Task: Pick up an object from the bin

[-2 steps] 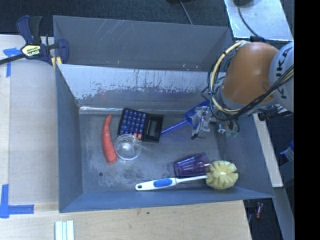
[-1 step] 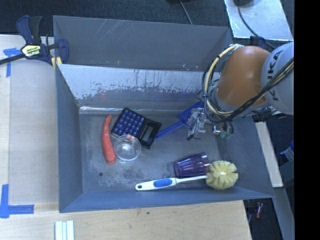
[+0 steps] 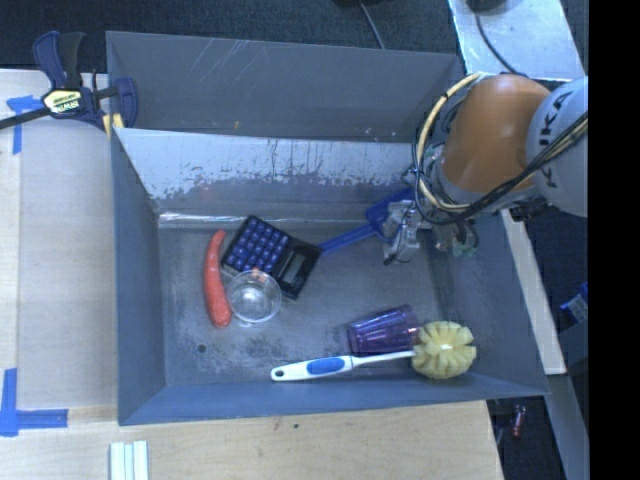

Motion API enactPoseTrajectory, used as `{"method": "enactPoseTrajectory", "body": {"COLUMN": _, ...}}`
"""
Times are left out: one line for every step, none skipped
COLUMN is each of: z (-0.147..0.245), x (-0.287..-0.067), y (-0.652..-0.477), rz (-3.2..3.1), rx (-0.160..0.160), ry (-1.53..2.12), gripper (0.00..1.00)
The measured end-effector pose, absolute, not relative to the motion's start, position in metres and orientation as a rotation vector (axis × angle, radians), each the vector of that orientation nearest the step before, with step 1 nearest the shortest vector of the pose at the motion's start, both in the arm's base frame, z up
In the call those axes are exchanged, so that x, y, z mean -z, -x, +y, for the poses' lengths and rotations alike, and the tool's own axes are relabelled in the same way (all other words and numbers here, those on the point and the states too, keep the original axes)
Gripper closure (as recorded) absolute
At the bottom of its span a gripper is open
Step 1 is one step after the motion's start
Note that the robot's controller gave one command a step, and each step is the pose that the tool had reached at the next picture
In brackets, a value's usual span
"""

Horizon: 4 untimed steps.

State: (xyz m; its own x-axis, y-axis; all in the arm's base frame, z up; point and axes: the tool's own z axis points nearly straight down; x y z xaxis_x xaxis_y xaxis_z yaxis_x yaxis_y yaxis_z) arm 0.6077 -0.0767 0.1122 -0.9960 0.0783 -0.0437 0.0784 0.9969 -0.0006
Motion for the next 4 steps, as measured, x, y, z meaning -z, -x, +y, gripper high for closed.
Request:
{"method": "enactPoseTrajectory", "body": {"z": -0.077, "x": -0.112, "y": -0.608, "rz": 3.096, "rx": 0.003, "ry": -0.122, "gripper": 1.0}}
{"method": "enactPoseTrajectory", "body": {"z": -0.07, "x": -0.07, "y": -0.614, "rz": 3.085, "rx": 0.013, "ry": 0.263, "gripper": 1.0}}
{"method": "enactPoseTrajectory", "body": {"z": -0.081, "x": -0.07, "y": -0.601, "rz": 3.069, "rx": -0.003, "ry": -0.409, "gripper": 1.0}}
{"method": "enactPoseTrajectory", "body": {"z": -0.093, "x": -0.071, "y": -0.617, "rz": 3.091, "rx": 0.007, "ry": 0.008, "gripper": 1.0}}
